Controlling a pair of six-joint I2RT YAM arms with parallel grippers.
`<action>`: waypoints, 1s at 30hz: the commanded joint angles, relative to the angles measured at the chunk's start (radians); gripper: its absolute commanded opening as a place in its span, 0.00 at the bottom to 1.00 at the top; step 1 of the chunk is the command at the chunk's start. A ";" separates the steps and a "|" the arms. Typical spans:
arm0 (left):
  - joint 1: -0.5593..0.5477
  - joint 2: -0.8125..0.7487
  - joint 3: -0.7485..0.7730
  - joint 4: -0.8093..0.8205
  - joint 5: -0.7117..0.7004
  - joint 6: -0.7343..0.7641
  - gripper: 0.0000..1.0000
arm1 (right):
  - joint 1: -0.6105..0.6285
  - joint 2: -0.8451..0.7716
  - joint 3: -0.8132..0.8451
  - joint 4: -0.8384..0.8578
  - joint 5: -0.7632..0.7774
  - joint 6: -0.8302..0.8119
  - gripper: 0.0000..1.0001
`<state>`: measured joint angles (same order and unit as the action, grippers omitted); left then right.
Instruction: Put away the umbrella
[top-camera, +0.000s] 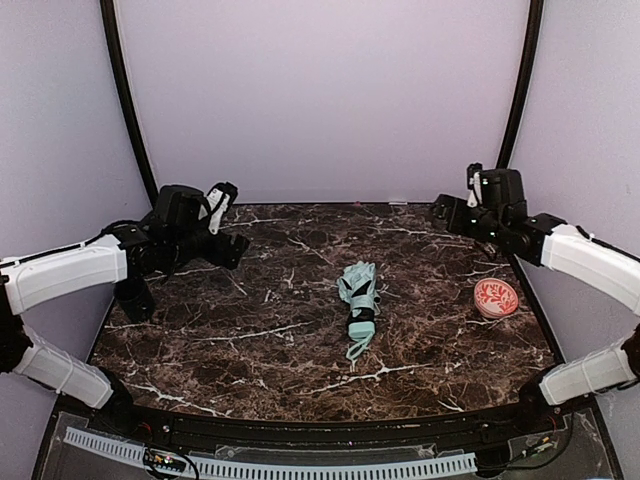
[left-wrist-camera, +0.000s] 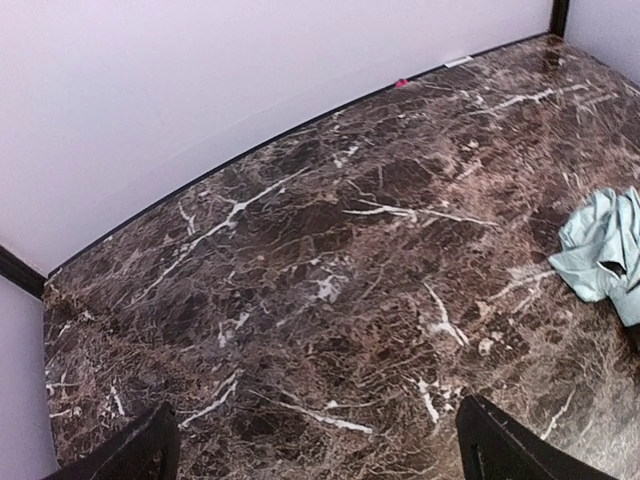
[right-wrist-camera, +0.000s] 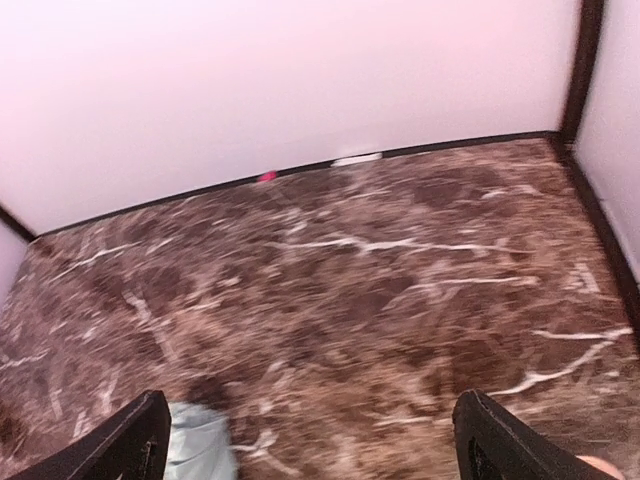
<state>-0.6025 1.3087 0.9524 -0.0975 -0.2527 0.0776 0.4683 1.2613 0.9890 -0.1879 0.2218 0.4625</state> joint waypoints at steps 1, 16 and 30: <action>0.119 -0.017 -0.038 0.064 0.012 -0.068 0.99 | -0.232 -0.101 -0.141 0.183 -0.096 -0.116 1.00; 0.412 -0.040 -0.292 0.460 -0.104 -0.190 0.99 | -0.488 -0.182 -0.521 0.585 0.109 -0.015 1.00; 0.418 -0.017 -0.357 0.562 -0.124 -0.152 0.99 | -0.488 -0.203 -0.617 0.712 0.071 -0.087 1.00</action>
<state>-0.1925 1.3060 0.6048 0.4187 -0.3645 -0.0879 -0.0154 1.0813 0.4084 0.4370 0.2966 0.4042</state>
